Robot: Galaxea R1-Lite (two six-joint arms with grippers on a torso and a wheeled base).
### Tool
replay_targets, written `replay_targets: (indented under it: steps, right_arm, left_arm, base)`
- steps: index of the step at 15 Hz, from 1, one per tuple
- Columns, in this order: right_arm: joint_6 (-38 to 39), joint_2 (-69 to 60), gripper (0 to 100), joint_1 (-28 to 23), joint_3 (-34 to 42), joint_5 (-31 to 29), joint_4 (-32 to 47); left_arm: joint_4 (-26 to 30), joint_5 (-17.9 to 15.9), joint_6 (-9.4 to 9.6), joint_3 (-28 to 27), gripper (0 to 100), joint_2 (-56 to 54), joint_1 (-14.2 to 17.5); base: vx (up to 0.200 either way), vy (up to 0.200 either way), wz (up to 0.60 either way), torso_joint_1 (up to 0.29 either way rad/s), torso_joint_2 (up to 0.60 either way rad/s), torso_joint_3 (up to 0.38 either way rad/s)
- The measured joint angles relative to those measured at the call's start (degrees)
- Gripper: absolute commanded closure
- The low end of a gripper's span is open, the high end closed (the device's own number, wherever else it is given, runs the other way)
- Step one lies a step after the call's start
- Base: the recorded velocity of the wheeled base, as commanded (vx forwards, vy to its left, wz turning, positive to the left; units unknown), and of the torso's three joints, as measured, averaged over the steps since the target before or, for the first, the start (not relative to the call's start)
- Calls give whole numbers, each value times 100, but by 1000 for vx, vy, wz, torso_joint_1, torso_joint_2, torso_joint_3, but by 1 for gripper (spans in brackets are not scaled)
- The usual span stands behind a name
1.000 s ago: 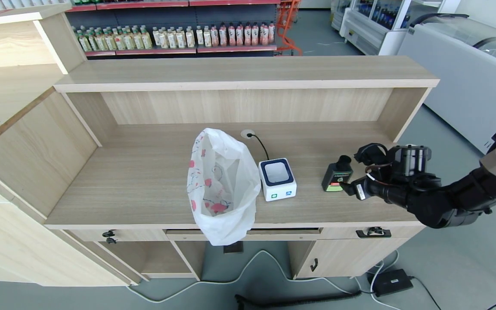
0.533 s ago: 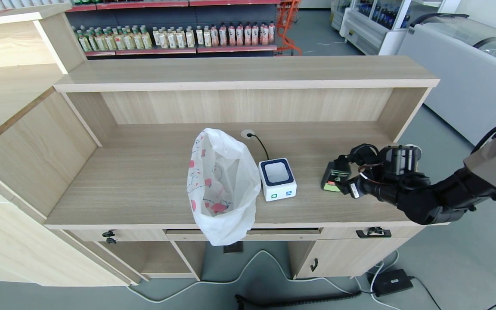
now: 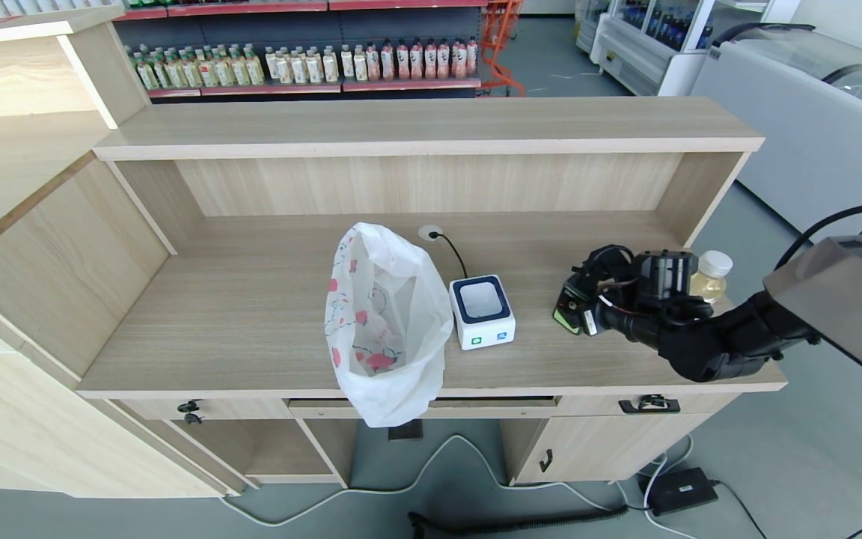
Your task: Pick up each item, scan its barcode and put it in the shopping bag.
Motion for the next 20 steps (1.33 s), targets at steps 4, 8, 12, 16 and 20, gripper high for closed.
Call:
replay_targets:
  steps: [4,8,12,16,20]
  right_arm:
    - [488,327,0,208,-412,384,-22]
    - [528,641,0,251,-694,461,-145]
    - [644,903,0,291,-1076,557,-143]
    - [751,1013,0,367,-1358,716,-134]
    - [807,1011,0,424,-1568,744,-134]
  left_arm:
    - [0,0,0,0,0,0,-2]
    - [2,0,0,0,0,0,-2]
    - [2,-1,0,0,0,0,-2]
    - [2,0,0,0,0,0,-2]
    - [0,0,0,0,0,0,-2]
  base:
    - [0,0,0,0,0,0]
    - [0,0,0,0,0,0]
    - [0,0,0,0,0,0]
    - [0,0,0,0,0,0]
    - [0,0,0,0,0,0]
